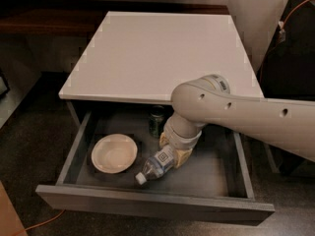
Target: Pick blue plastic bottle from top drawer and place on counter
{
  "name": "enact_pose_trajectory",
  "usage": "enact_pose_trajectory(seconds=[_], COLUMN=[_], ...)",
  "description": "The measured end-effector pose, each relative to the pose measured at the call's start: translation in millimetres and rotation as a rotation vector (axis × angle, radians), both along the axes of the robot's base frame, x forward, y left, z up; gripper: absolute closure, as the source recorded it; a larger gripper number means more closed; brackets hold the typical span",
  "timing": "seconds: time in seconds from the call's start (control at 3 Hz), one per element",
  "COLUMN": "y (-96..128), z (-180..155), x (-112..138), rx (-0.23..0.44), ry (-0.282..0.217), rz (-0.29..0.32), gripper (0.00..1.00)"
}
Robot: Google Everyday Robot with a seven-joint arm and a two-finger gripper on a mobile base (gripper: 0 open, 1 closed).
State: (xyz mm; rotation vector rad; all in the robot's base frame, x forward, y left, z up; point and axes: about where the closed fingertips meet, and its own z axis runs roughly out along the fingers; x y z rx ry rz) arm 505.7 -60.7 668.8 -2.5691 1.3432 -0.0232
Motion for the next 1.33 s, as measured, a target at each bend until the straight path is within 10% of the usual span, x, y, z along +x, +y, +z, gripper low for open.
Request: enact_pose_trajectory(seconds=[1.33], y=[21.3], z=[117.6], x=[-59.2], rx=[0.144], ry=[-0.021], rz=[-0.168], gripper=[1.00])
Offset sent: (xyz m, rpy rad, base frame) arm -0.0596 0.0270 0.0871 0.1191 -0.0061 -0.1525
